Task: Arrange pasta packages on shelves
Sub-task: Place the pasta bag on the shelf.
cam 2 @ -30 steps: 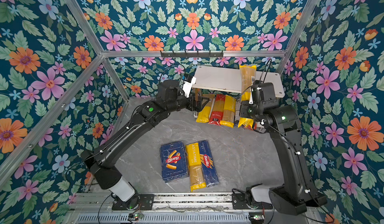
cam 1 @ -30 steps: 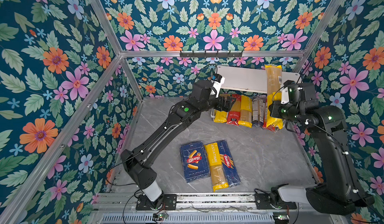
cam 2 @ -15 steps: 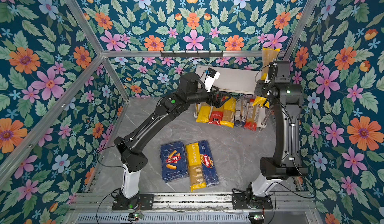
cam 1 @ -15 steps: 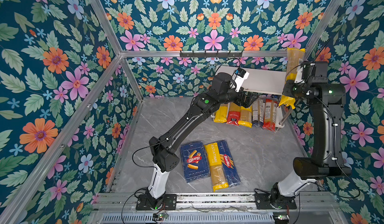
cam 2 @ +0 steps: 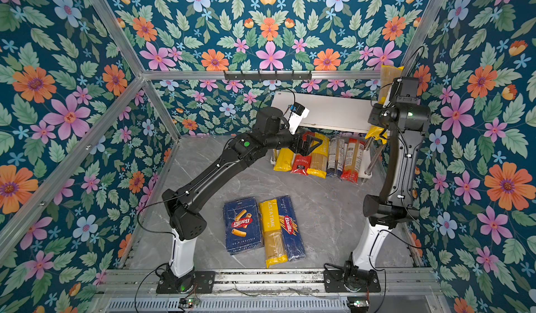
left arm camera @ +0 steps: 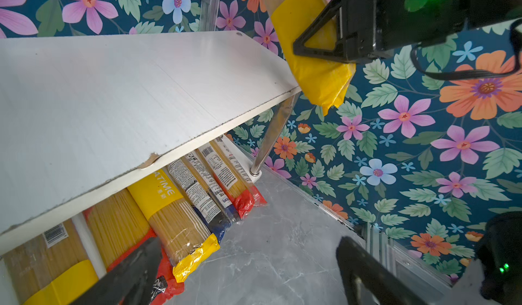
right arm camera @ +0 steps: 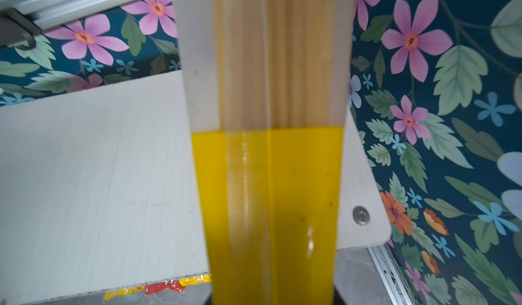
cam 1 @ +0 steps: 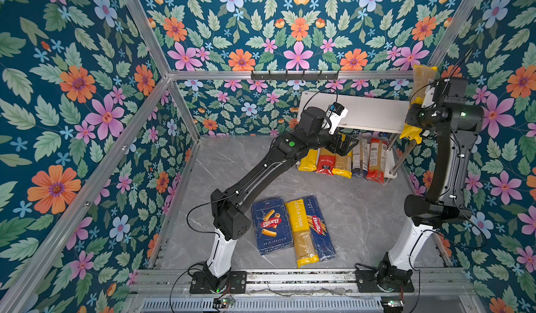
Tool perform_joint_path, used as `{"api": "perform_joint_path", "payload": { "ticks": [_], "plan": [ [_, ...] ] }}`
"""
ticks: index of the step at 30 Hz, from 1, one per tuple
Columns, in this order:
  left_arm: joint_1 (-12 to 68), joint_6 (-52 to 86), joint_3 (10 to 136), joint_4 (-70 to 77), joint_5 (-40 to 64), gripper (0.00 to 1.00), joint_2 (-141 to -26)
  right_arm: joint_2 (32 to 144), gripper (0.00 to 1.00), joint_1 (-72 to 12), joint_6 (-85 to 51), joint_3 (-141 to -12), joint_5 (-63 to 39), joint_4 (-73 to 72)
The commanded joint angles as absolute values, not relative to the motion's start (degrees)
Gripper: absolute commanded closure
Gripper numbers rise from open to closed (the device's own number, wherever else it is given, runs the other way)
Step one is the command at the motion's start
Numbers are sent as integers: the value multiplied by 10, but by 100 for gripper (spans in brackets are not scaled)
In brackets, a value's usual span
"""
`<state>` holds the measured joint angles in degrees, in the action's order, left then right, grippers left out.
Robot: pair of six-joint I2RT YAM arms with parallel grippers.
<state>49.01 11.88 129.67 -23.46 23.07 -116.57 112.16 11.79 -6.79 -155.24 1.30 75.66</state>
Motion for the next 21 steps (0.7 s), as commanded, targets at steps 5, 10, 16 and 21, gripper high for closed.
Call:
{"api": "perform_joint_path", "payload": {
  "ticks": [5,10,16,21],
  "plan": [
    [490,110,1317,-214,264,0,-1190,1136,74,118,-50,-1557,21,699],
    [490,98,1310,-215,264,0,-1187,1137,68,122,-47,-1555,32,700],
    [490,92,1307,-215,263,0,-1180,1127,28,122,-49,-1539,41,699],
    [490,91,1287,-212,262,0,-1164,1106,15,122,-52,-1514,42,693]
  ]
}}
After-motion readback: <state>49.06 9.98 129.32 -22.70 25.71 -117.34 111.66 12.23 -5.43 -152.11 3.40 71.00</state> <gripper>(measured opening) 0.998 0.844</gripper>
